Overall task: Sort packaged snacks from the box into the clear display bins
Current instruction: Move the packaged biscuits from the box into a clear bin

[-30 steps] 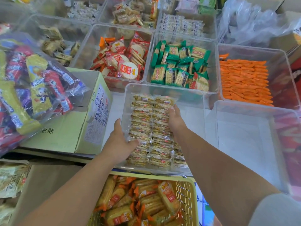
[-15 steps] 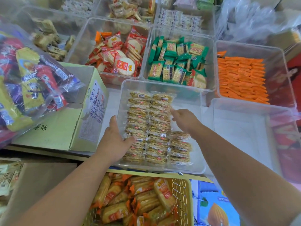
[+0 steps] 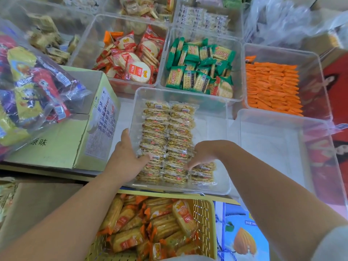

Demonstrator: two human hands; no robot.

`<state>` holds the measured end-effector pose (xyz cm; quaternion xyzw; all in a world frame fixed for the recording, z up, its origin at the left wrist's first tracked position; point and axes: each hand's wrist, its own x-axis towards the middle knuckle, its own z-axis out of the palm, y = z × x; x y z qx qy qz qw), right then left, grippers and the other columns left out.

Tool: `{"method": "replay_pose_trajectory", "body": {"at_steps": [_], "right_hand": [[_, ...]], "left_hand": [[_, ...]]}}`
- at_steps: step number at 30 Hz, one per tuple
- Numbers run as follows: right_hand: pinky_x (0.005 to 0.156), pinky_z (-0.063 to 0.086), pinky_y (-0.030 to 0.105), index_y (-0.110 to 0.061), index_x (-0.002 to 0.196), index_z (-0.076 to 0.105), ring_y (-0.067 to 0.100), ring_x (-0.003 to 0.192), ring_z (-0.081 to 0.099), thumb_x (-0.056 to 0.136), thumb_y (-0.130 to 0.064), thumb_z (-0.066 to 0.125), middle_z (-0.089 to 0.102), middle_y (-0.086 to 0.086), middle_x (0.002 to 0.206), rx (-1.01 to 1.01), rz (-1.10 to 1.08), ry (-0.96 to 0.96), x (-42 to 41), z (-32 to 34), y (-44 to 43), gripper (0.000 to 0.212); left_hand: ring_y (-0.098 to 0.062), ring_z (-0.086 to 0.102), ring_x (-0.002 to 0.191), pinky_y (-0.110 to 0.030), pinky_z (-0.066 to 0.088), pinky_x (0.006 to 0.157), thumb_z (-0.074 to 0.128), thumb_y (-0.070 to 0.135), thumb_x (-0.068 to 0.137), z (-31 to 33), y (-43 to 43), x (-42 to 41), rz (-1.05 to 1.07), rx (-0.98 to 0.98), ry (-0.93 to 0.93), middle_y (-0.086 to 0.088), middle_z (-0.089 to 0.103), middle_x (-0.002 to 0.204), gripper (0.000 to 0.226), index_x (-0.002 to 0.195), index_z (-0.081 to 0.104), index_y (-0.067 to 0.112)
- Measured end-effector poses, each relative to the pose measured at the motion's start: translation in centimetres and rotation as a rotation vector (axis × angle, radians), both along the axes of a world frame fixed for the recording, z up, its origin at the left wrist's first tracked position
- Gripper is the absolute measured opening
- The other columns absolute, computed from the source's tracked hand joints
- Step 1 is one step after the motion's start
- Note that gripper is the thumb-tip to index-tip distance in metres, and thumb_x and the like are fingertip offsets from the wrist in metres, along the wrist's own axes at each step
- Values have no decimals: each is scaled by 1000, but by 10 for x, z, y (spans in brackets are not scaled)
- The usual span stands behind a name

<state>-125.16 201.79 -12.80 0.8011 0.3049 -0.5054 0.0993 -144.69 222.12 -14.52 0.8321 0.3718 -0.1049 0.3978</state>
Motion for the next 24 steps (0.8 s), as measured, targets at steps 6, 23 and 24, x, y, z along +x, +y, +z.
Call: {"method": "replay_pose_trajectory", "body": {"at_steps": [6,23,24], "right_hand": [[100,43,44,-12,139,54,31,123,55,73,-86,58,58,6,137,-50,67,12,0,4,-1,99],[103,48,38,-29,144,52,20,127,57,92,-58,60,58,-3,143,701,-268,-291,-139,73,-12,60],[103,47,35,-28,143,53,18,128,56,92,-56,61,59,-4,142,760,-222,-269,-156,76,-4,59]], "left_hand": [[-31,46,139,-45,42,104,79,54,82,0,1,2,-16,28,10,-13,42,155,115,159,-5,37],[-27,55,122,-40,43,104,73,41,91,95,-31,-141,-74,371,-297,-4,64,126,48,131,65,17],[-24,57,117,-33,41,103,72,40,91,101,-34,-162,-66,413,-333,-1,66,121,40,123,70,16]]}}
